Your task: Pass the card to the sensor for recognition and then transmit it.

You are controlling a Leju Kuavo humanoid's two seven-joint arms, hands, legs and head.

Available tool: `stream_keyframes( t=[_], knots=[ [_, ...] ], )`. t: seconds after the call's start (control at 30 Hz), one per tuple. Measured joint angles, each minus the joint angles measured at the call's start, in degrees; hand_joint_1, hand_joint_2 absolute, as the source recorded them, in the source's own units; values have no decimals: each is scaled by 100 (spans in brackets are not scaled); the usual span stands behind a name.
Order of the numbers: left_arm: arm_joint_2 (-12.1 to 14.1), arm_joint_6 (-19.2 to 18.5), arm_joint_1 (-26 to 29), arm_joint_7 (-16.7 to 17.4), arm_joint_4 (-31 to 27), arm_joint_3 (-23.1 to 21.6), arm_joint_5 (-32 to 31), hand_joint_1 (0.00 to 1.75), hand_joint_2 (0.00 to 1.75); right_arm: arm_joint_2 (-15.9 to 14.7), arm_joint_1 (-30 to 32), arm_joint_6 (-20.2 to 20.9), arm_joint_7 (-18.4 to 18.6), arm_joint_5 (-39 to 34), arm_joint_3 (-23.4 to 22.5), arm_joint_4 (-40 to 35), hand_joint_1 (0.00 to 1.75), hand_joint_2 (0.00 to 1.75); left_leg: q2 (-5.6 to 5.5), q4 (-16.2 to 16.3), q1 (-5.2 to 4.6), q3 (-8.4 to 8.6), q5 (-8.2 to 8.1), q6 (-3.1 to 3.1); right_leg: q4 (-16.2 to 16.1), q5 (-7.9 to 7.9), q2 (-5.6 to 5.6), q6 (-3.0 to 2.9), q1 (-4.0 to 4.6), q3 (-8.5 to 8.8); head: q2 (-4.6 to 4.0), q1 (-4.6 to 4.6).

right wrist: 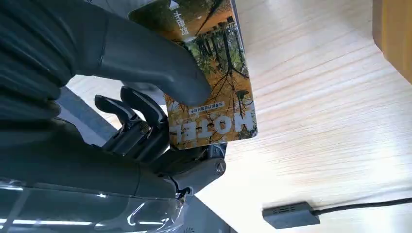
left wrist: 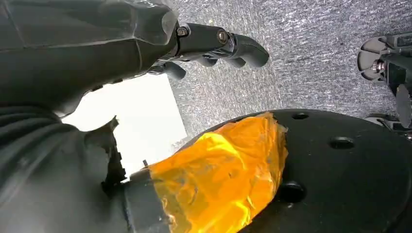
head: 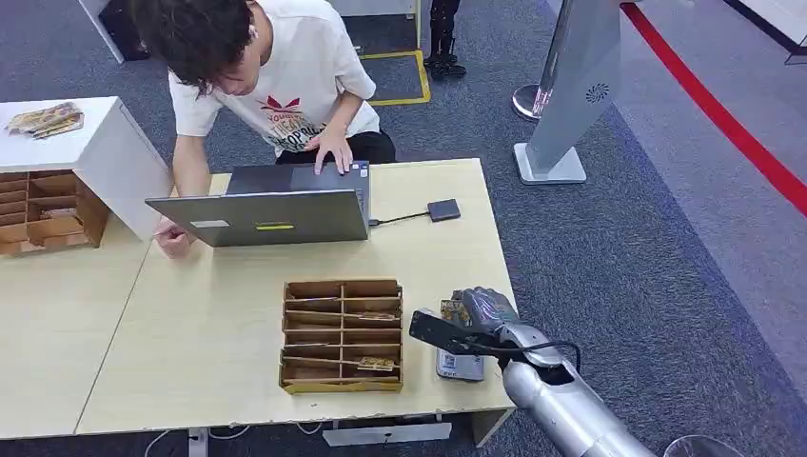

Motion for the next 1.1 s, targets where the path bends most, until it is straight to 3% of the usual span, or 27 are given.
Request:
stream_keyframes(
  t=[1.1],
  knots=[
    [15, -31, 1, -17, 0, -4, 18, 0, 0, 7, -7, 7, -9, -2, -15, 24, 175, 175, 0, 0, 0, 1, 0, 0, -2, 1, 0, 2, 0, 1, 0, 0]
  ],
)
